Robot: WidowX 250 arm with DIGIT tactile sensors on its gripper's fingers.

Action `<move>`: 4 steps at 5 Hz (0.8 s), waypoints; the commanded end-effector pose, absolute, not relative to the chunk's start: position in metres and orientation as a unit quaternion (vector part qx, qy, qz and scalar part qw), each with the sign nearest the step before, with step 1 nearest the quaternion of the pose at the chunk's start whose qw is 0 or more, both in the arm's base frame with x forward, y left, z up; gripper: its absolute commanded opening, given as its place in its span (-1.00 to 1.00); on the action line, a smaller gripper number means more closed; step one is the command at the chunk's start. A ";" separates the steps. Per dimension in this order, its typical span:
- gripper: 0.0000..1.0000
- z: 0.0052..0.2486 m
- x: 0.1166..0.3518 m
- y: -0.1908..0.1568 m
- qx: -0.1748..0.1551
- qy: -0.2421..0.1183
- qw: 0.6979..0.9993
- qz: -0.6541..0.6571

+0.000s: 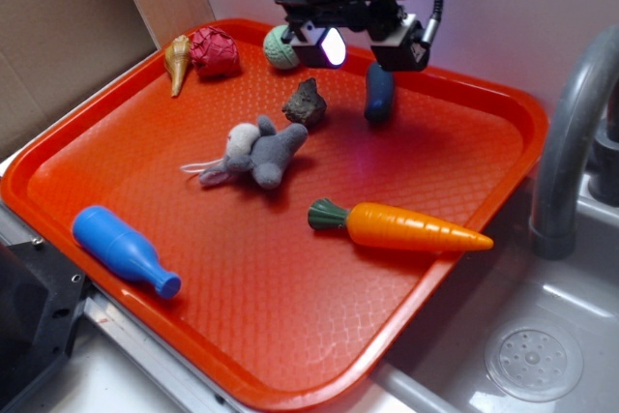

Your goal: Grab the plastic pickle.

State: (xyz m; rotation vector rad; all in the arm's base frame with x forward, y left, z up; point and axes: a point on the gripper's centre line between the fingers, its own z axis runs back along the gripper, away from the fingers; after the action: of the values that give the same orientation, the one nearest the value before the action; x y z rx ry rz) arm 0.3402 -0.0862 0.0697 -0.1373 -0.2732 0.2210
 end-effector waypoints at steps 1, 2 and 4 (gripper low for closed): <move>1.00 0.052 0.349 -0.072 -0.067 -0.146 0.984 0.083; 0.41 0.042 0.338 -0.069 -0.064 -0.149 0.983 0.091; -1.00 0.037 0.317 -0.055 -0.086 -0.159 0.982 0.059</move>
State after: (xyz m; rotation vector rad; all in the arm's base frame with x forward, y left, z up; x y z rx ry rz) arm 0.3130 -0.0517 0.0267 -0.1740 -0.2919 0.1193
